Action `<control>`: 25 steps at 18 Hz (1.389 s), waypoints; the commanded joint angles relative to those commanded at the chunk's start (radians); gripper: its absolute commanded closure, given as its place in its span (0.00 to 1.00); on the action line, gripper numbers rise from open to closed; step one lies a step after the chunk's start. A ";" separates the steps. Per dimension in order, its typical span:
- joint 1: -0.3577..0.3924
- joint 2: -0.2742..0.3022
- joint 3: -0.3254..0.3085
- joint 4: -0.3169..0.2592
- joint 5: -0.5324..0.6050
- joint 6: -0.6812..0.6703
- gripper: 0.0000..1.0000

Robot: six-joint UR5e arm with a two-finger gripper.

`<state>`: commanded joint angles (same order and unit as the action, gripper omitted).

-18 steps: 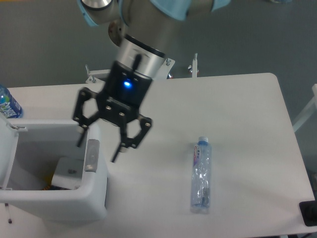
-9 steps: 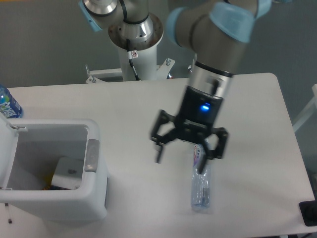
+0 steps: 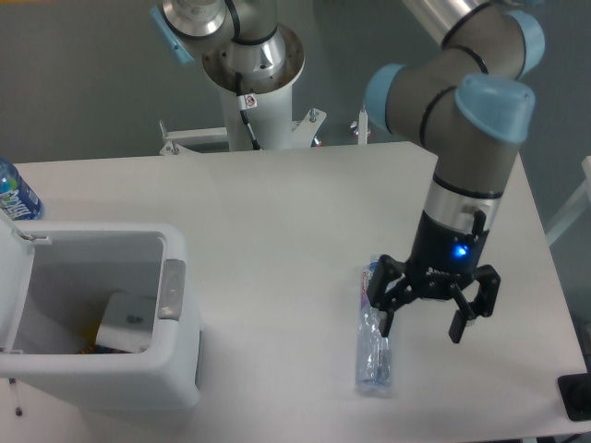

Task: Place the trash in the trash can
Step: 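Move the open gripper over the clear plastic water bottle, then lower the gripper and close it around the bottle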

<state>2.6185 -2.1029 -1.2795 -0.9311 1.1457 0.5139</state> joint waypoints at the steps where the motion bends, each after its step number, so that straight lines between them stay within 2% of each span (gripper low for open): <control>1: 0.000 -0.020 0.012 -0.002 0.026 0.003 0.00; 5: -0.009 -0.066 0.023 -0.003 0.141 0.051 0.00; 9: -0.029 -0.088 0.025 -0.034 0.186 0.115 0.00; 12: -0.063 -0.130 0.058 -0.080 0.262 0.123 0.00; 16: -0.092 -0.163 0.114 -0.201 0.321 0.124 0.00; 21: -0.129 -0.193 0.126 -0.213 0.339 0.124 0.00; 25: -0.166 -0.219 0.131 -0.213 0.413 0.124 0.00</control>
<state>2.4529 -2.3224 -1.1490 -1.1443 1.5584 0.6381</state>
